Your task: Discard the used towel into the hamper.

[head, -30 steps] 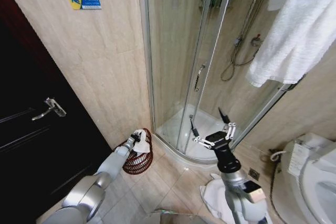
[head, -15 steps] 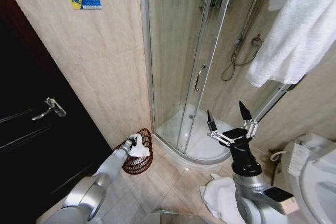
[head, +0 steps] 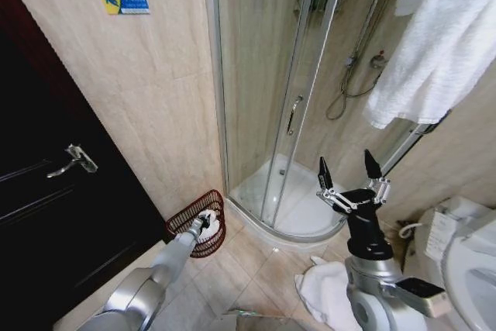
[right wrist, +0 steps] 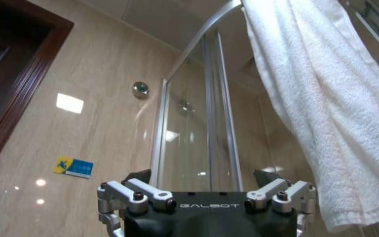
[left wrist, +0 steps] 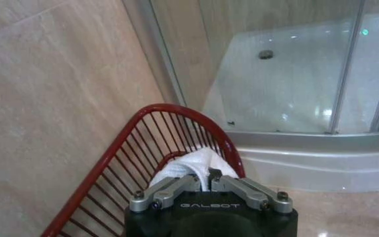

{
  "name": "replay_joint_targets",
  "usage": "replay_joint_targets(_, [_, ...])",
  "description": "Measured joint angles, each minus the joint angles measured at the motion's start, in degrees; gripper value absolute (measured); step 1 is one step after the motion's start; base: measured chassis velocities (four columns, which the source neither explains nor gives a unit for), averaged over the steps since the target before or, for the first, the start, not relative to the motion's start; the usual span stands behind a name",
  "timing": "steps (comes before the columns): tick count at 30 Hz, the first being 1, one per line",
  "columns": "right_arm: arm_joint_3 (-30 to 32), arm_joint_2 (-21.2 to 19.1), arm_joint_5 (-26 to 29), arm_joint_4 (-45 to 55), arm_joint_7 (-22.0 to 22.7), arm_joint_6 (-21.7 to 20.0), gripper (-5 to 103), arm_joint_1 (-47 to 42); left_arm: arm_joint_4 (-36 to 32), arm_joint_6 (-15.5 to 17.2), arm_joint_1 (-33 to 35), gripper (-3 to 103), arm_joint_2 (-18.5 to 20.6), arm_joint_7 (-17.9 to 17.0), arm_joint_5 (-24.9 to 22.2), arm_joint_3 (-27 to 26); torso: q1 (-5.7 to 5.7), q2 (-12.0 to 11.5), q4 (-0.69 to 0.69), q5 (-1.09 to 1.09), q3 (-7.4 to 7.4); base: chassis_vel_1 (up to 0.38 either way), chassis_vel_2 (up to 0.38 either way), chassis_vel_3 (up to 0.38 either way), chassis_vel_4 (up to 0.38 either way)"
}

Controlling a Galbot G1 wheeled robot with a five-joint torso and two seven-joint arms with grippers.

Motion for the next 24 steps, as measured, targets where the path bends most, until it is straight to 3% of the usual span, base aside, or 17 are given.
replay_joint_targets(7, [0.05, 0.26, -0.29, 0.45, 0.03, 1.05, 100, -0.77, 0.19, 0.75, -0.05, 3, -1.01, -2.20, -2.25, -0.07, 0.00, 0.00, 0.00, 0.01, 0.00, 0.000, 0.000, 0.000, 0.000])
replay_joint_targets(11, [-0.39, 0.32, -0.30, 0.47, -0.40, 1.06, 100, -0.76, 0.41, 1.20, -0.88, 3, -1.42, -6.67, -4.14, -0.16, 0.00, 0.00, 0.00, 0.01, 0.00, 0.000, 0.000, 0.000, 0.000])
replay_joint_targets(16, [-0.44, 0.33, -0.64, 0.47, -0.94, 1.06, 100, -0.75, -0.20, 3.13, -1.11, 0, -1.69, -8.80, -7.30, 0.10, 0.00, 0.00, -0.01, 0.00, 0.00, 0.000, 0.000, 0.000, 0.000])
replay_joint_targets(18, [-0.44, 0.33, -0.68, 0.47, -1.06, 1.01, 100, -0.75, -0.74, 3.84, -0.92, 9, -1.15, -8.56, -6.03, 0.12, 0.00, 0.00, -0.01, 0.00, 0.00, 0.000, 0.000, 0.000, 0.000])
replay_joint_targets(20, [-0.44, 0.33, -0.69, 0.47, -1.08, 0.98, 100, -0.75, -0.90, 4.07, -0.75, 9, -0.83, -8.43, -5.61, 0.16, 0.00, 0.00, -0.01, 0.00, 0.00, 0.000, 0.000, 0.000, 0.000])
replay_joint_targets(24, [-0.41, 0.38, -0.68, 0.37, -1.36, 0.91, 100, -0.73, -3.94, 6.38, 1.22, 30, 1.15, -7.47, -4.90, 0.81, 0.00, 0.00, 0.01, 0.00, 0.00, 0.000, 0.000, 0.000, 0.000])
